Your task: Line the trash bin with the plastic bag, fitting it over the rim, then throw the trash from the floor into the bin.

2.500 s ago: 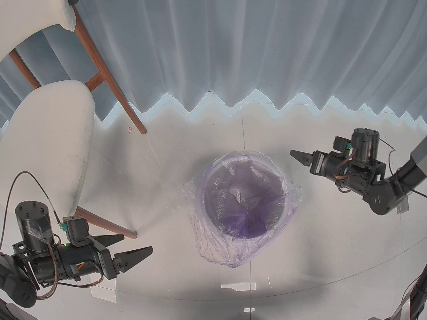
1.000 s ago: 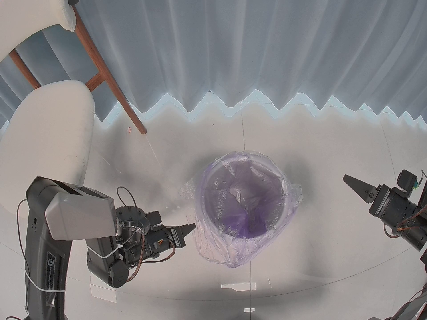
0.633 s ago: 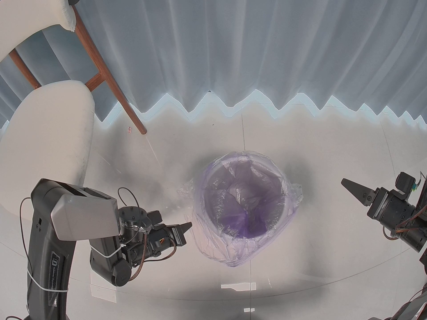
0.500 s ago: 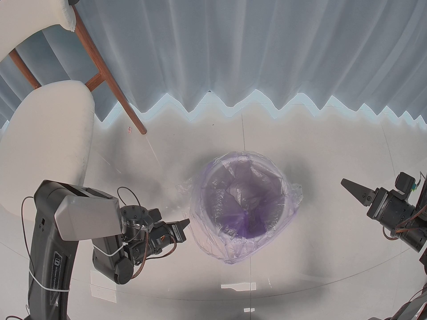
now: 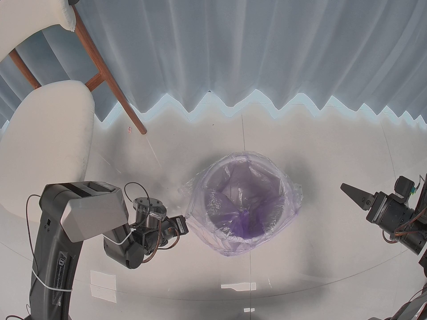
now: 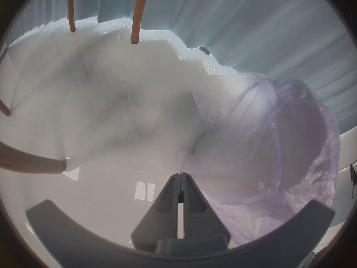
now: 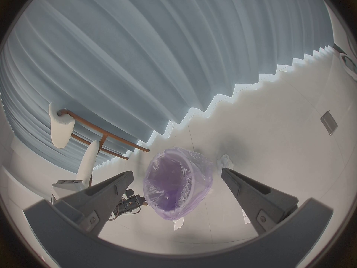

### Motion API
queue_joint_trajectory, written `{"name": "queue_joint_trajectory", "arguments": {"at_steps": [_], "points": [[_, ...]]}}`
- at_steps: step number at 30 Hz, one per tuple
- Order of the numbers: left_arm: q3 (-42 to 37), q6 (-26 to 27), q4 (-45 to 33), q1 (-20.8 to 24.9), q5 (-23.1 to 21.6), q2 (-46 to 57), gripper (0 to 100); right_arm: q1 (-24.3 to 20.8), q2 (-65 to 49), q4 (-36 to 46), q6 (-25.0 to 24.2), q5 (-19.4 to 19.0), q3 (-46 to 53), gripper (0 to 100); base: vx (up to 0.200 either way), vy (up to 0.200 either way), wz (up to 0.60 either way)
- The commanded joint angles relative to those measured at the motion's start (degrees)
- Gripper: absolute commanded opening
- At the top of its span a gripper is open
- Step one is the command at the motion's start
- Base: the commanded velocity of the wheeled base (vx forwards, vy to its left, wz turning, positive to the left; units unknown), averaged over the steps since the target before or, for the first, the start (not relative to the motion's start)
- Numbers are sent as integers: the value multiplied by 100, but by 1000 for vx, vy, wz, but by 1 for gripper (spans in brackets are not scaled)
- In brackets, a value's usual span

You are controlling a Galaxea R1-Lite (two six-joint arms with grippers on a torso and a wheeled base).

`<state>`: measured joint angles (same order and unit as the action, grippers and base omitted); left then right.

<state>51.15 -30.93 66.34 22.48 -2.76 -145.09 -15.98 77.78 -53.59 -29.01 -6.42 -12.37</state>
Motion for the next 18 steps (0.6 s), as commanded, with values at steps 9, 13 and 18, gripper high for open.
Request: {"name": "queue_joint_trajectory", "arguments": {"at_steps": [9,13,18], "points": [[993,43,-1115,37,346,-292,0,7,-34,-2,10,98,174,100,0,0,0],[1248,17,-1616,46,451,-318,0,-1,-34,-2,10,98,218,100,0,0,0],[1248,-10,-1431,125,513,-239,0,7,-34,-2,10,89,218,100,0,0,0]]}}
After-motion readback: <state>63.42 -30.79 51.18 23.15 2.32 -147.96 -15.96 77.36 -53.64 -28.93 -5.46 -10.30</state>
